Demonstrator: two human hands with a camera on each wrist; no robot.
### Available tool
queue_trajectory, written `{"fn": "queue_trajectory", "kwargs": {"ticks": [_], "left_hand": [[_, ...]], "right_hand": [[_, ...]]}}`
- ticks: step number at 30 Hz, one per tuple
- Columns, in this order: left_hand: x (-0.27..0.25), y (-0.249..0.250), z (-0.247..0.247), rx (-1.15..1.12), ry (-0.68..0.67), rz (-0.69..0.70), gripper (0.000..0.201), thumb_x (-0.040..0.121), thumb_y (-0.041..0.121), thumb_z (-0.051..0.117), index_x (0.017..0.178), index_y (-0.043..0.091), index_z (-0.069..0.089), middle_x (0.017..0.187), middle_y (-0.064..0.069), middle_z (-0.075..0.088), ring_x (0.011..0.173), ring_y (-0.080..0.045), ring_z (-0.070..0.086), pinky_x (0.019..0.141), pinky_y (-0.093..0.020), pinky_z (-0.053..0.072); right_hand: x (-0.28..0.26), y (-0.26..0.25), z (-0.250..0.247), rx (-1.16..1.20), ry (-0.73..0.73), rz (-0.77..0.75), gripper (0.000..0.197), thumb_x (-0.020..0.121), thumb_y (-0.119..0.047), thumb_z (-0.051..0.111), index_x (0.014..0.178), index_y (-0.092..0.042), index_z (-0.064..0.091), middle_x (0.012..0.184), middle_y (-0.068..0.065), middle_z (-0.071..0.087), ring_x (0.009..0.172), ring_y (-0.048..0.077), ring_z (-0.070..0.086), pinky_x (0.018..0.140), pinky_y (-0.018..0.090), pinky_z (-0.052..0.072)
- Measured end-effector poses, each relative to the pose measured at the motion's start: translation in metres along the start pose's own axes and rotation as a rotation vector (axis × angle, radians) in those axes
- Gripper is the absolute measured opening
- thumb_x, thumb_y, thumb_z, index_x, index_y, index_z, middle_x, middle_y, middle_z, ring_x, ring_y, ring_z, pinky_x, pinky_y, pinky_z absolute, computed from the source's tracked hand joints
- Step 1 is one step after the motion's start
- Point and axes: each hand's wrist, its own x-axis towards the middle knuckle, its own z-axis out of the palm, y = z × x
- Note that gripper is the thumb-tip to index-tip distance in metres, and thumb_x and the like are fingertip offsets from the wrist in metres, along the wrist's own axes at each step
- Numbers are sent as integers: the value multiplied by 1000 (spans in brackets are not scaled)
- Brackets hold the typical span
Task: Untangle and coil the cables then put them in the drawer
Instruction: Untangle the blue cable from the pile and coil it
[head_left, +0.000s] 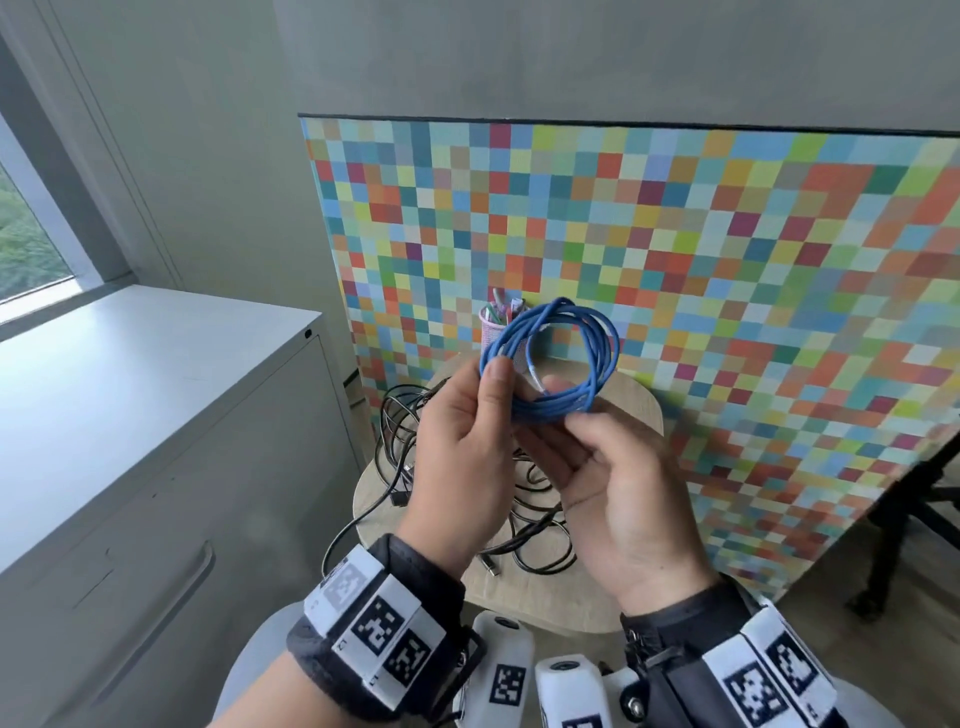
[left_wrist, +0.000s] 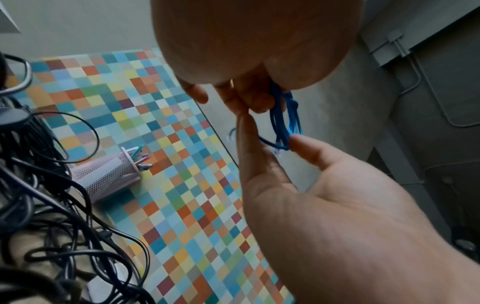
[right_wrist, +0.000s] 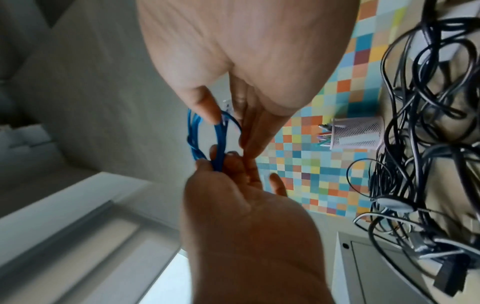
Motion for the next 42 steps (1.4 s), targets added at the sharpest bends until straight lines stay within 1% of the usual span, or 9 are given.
{"fn": "queue_trajectory", "kwargs": {"ticks": [6,14,20,26,30,35,38,40,42], "left_hand": [[13,-12,-7,70,-67,-186,41,106,36,53,79,8,67,79,-15,75,76,-21,70,77,-42,58],[19,-22,-9,215,-75,-266,56,95,57,51,83,4,65,81,-28,67,66,-24,59,69,-51,54],[19,-23,-12,304,-175,-262,38,106,42,51,94,12,72,85,-9,77,78,-24,74,79,-51,59],[20,-24,-11,376,-104,-207,16,102,36,61,97,21,55,78,-5,69,63,-14,63,60,-41,55],[21,-27,-13,338,-62,-173,22,96,20,71,94,19,49,84,-14,70,74,-28,69,67,-48,59],[18,-26,-25,226,-224,-188,40,102,50,53,96,16,71,94,-15,74,87,-38,71,83,-58,57],[11,-19,-24,361,-310,-137,41,95,63,53,98,25,69,92,-6,75,88,-30,72,82,-53,58],[9,-21,-23,506,-292,-41,26,100,48,56,95,24,64,83,-1,73,79,-24,70,74,-48,57],[10,-22,-22,520,-230,19,16,106,31,53,94,22,60,78,0,69,74,-22,65,69,-46,54]], "right_hand": [[1,3,-3,-1,73,78,24,85,-13,67,105,-9,80,115,18,77,107,29,75,94,36,60],[6,10,-6,-53,142,119,15,94,2,60,95,-6,73,99,15,78,92,26,75,84,35,60],[7,15,-10,-21,153,124,29,97,8,52,115,-2,73,111,21,76,93,25,75,93,39,54],[11,13,-18,-34,95,160,29,95,11,50,98,-2,75,103,18,76,92,27,72,86,39,56],[14,13,-19,-139,52,130,35,92,17,49,80,-5,74,94,20,73,91,32,71,76,42,54],[16,16,-23,-282,78,25,41,93,12,55,75,-15,79,91,16,77,91,34,73,69,38,53],[17,21,-24,-389,107,-16,21,86,-2,64,85,-14,82,90,21,73,83,32,59,62,34,44],[14,23,-23,-429,63,-23,19,88,-6,64,94,-9,82,95,32,70,81,30,53,56,31,40],[13,22,-22,-369,62,-15,22,97,-1,60,99,-8,80,99,24,75,84,29,63,54,29,44]]}}
